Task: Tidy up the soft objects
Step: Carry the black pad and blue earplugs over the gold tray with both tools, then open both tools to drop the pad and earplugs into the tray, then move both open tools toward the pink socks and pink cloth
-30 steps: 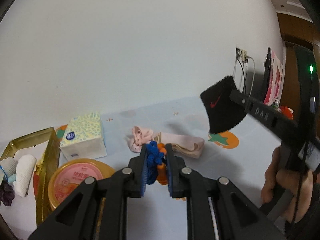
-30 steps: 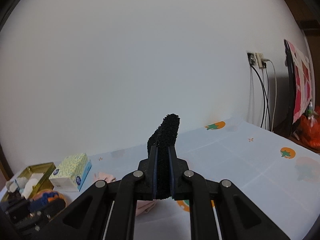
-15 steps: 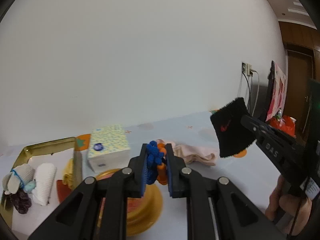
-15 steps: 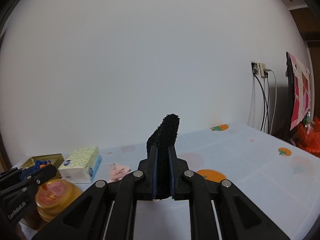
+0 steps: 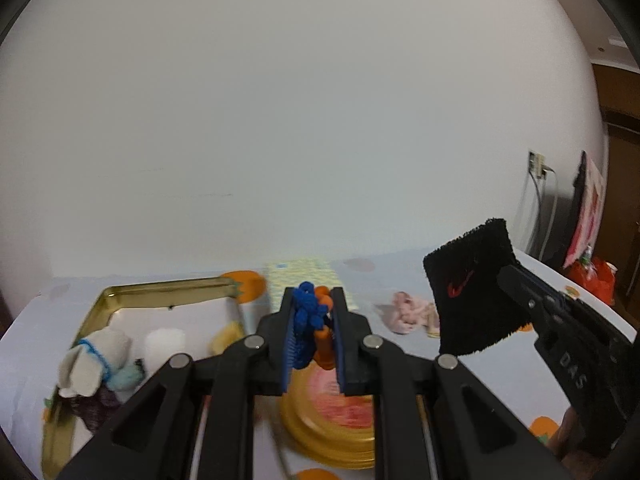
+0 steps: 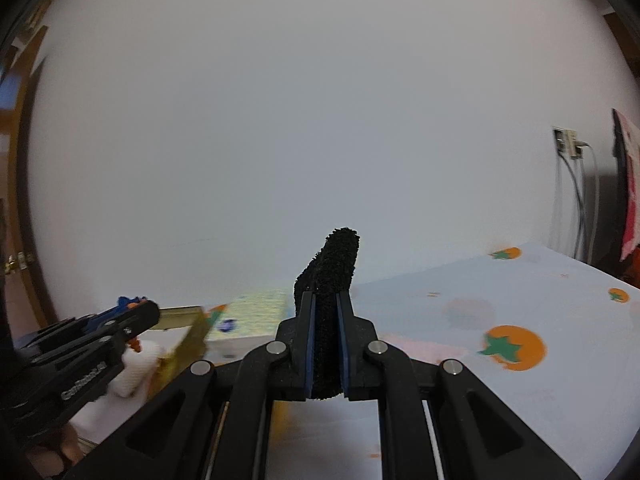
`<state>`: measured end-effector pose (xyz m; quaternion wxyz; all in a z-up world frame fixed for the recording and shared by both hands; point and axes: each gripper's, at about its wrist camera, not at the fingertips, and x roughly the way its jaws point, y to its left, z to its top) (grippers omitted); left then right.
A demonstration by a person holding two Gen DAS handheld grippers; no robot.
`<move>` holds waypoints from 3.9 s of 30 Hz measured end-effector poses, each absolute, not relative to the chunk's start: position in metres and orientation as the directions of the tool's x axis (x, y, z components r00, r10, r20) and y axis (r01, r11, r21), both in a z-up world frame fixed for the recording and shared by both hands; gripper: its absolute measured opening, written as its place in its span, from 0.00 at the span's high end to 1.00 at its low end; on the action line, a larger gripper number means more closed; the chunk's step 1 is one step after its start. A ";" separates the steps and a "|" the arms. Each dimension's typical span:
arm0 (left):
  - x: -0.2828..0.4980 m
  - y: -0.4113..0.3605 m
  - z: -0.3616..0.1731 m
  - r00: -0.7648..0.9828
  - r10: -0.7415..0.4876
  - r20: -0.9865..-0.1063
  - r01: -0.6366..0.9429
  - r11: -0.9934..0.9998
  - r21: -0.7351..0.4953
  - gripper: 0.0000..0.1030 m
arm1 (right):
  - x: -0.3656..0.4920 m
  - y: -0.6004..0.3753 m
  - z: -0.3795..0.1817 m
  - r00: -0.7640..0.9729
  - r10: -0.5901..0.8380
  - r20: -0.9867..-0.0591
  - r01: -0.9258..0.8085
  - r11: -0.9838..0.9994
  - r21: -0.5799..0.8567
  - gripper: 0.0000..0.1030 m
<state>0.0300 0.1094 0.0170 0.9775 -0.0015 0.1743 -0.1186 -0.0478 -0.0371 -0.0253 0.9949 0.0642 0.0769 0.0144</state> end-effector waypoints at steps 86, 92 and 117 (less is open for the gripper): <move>0.053 0.223 0.005 0.884 0.247 -0.396 -0.299 0.952 -0.072 0.01 | -0.040 0.057 -0.046 0.997 0.066 -0.041 -0.062 0.993 0.098 0.21; 0.037 0.220 0.003 0.916 0.214 -0.338 -0.276 0.950 -0.145 0.01 | -0.041 0.054 -0.044 0.998 0.051 -0.031 -0.048 0.995 0.085 0.21; 0.013 0.174 -0.009 0.951 0.159 -0.265 -0.183 0.981 -0.068 0.01 | -0.050 0.009 -0.043 0.998 -0.005 -0.060 0.010 0.996 0.084 0.21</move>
